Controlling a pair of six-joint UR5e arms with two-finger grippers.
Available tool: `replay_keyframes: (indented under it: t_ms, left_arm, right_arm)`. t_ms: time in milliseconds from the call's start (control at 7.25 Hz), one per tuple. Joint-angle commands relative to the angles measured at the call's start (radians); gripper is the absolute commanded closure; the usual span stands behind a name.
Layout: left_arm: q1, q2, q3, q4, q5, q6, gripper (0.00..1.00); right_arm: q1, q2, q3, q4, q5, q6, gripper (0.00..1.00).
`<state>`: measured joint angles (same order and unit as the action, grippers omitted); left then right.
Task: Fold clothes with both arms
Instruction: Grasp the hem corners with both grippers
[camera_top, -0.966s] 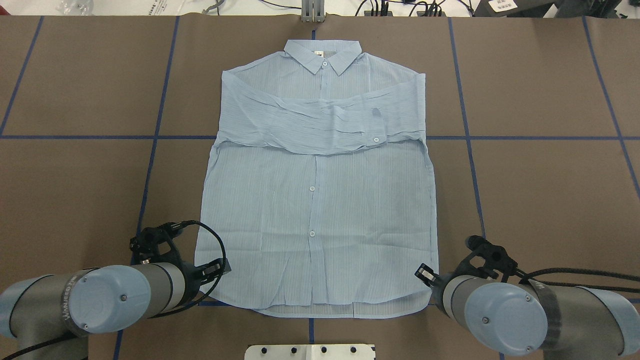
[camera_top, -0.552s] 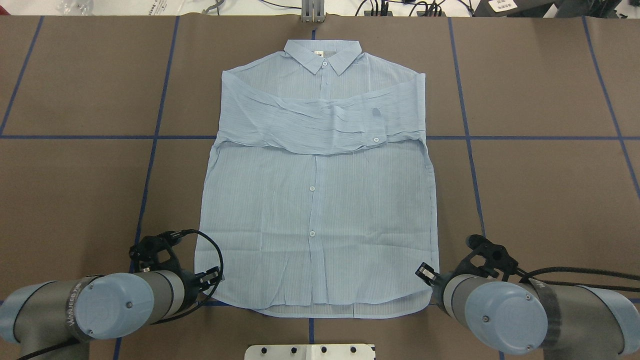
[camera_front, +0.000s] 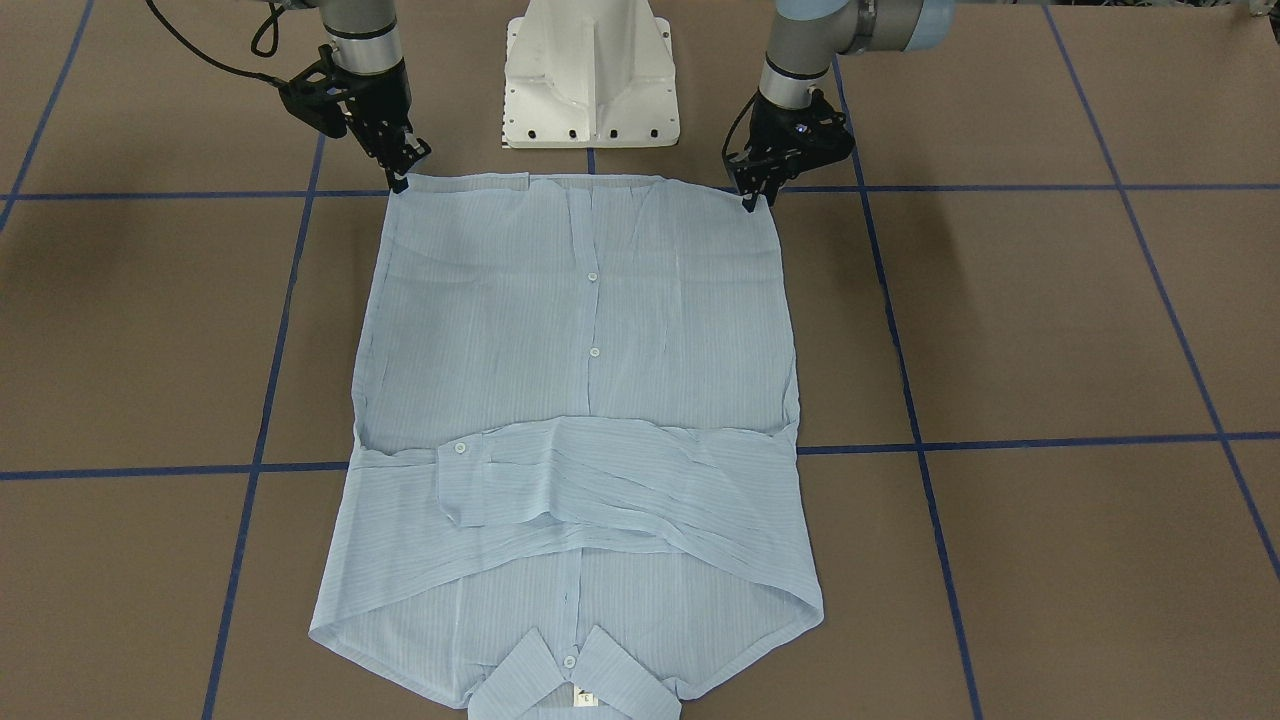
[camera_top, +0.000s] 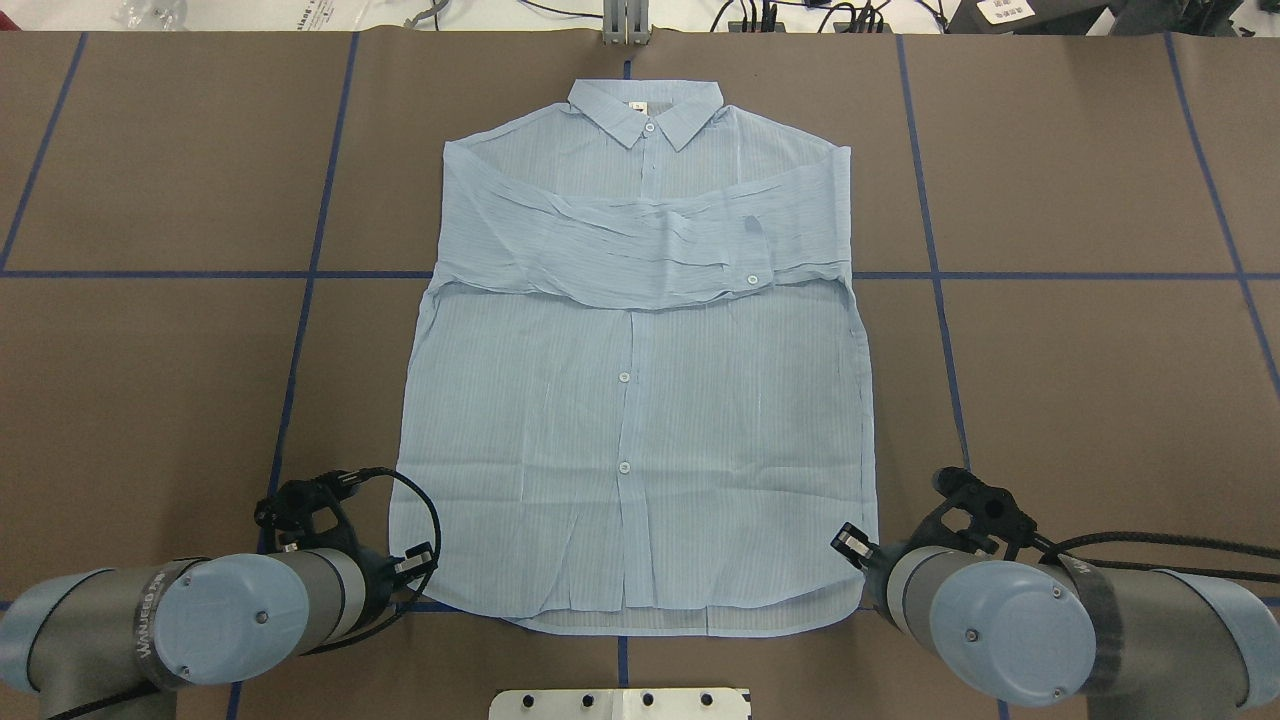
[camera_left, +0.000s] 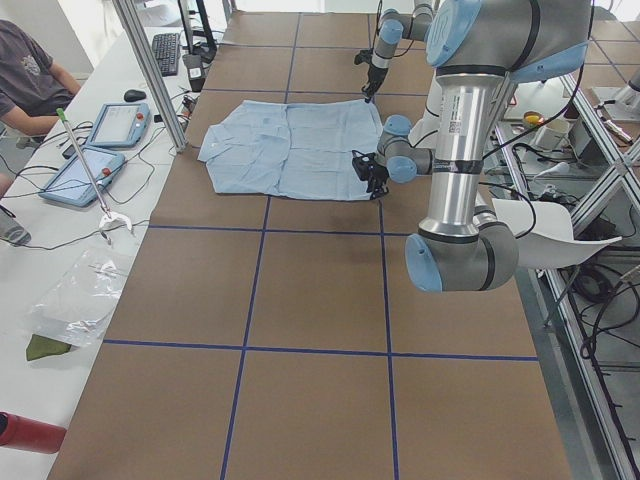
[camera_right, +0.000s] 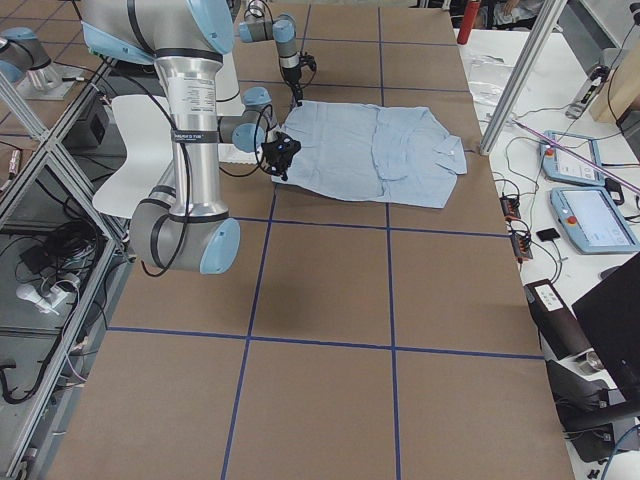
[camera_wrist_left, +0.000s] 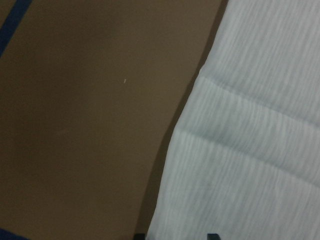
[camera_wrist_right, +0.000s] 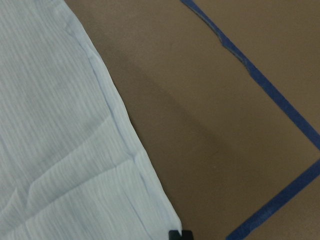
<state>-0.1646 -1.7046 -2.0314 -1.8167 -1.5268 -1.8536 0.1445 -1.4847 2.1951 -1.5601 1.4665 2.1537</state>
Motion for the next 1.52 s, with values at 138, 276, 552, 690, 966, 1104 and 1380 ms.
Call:
replay_keyframes:
  t_ms: [138,276,552,690,966,1104,1380]
  left_arm:
    - [0.010,0.013,-0.030,0.011,-0.001,-0.001,1.00]
    - [0.011,0.026,-0.115,0.032,-0.027,-0.002,1.00]
    - [0.031,0.043,-0.237,0.097,-0.131,-0.033,1.00]
    - [0.060,0.051,-0.292,0.106,-0.133,-0.077,1.00]
    - [0.068,0.066,-0.352,0.108,-0.138,-0.125,1.00]
    - [0.054,0.063,-0.392,0.108,-0.141,-0.159,1.00]
    - [-0.108,-0.004,-0.399,0.115,-0.170,-0.147,1.00]
  right_arm:
    - [0.003,0.003,0.003,0.000,0.000,0.000,1.00]
    - [0.007,0.001,0.017,0.000,0.002,0.000,1.00]
    - [-0.023,-0.052,0.090,-0.002,0.037,0.005,1.00]
    - [-0.063,-0.063,0.110,-0.003,0.038,0.009,1.00]
    - [-0.076,-0.110,0.219,-0.003,0.044,0.009,1.00]
    - [-0.013,-0.082,0.225,-0.003,0.040,0.009,1.00]
    - [0.123,-0.005,0.216,-0.003,0.043,0.003,1.00]
